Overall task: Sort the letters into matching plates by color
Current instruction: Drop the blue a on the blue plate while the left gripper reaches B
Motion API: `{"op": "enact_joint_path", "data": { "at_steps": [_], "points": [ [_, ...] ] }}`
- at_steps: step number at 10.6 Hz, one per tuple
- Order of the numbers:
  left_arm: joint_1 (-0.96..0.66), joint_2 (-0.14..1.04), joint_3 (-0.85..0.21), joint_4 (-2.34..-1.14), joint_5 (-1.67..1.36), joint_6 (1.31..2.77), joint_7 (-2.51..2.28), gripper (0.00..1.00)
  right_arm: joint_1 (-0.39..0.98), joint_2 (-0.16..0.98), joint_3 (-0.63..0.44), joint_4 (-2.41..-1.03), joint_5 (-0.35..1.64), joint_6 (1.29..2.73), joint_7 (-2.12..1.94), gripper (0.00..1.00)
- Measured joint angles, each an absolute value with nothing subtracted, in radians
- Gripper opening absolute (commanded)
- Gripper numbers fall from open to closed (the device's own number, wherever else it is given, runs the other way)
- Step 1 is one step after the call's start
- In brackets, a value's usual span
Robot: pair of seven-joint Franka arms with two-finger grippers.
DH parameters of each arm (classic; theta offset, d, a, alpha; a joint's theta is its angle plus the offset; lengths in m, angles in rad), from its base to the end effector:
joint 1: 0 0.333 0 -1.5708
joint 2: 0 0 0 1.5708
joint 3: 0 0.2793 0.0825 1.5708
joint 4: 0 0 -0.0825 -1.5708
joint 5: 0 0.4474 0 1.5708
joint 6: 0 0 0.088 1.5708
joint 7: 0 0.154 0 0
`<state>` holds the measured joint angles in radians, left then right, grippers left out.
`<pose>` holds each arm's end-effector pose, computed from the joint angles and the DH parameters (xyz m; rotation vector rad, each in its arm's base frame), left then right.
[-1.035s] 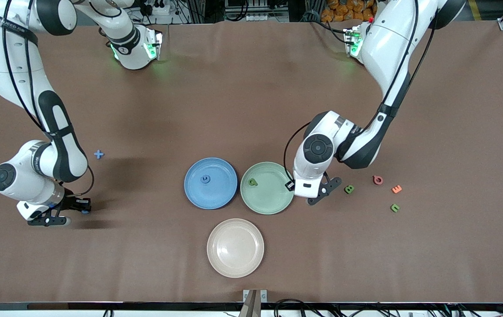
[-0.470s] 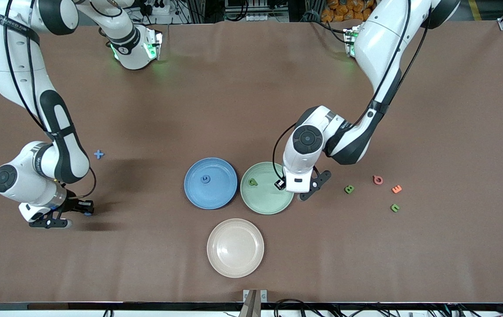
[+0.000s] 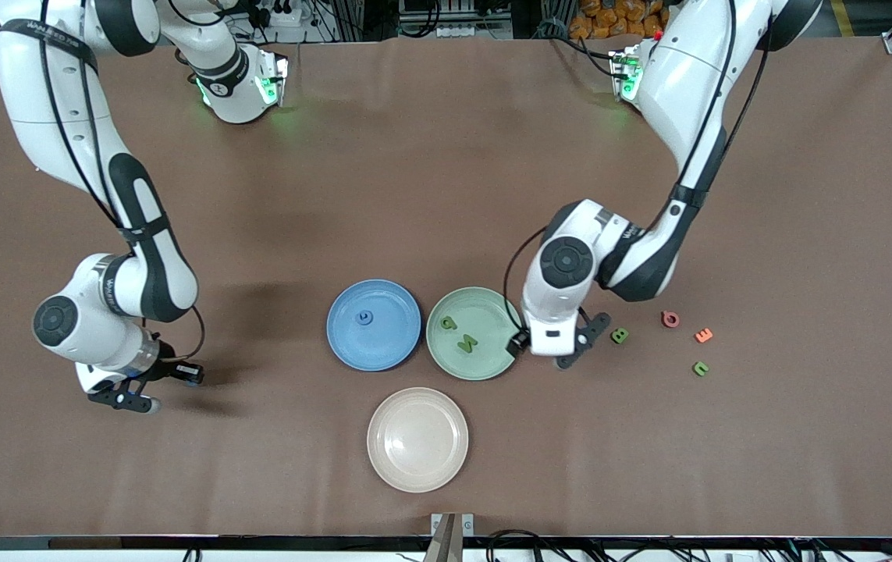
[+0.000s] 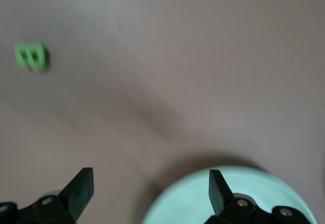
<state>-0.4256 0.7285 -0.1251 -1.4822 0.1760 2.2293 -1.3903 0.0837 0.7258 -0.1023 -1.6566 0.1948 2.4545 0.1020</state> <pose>0.6471 -0.3749 0.1366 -2.9021 -1.1694 -0.0974 0.7149 -0.0068 0.0746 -3.0520 0.3654 -0.1166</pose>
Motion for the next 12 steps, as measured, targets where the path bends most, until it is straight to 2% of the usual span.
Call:
{"op": "enact_joint_path", "data": {
  "at_steps": [2, 4, 8, 10, 12],
  "points": [
    [-0.400, 0.730, -0.058, -1.482, 0.179, 2.229, -1.242, 1.00, 0.126, 0.720, -0.092, -1.656, 0.195, 2.448, 0.209, 0.13],
    [-0.324, 0.730, -0.049, -1.483, 0.179, 2.225, -1.087, 1.00, 0.156, 0.713, -0.069, -1.653, 0.195, 2.434, 0.322, 0.13],
    [-0.258, 0.732, -0.053, -1.520, 0.179, 2.217, -0.875, 1.00, 0.218, 0.708, -0.019, -1.577, 0.195, 2.278, 0.479, 0.13],
    [-0.255, 0.728, -0.058, -1.574, 0.179, 2.214, -0.821, 1.00, 0.263, 0.707, -0.014, -1.553, 0.195, 2.251, 0.518, 0.15],
    [-0.176, 0.712, -0.121, -1.608, 0.178, 2.214, -0.754, 1.00, 0.312, 0.707, -0.012, -1.550, 0.193, 2.245, 0.541, 0.14]
  ]
}}
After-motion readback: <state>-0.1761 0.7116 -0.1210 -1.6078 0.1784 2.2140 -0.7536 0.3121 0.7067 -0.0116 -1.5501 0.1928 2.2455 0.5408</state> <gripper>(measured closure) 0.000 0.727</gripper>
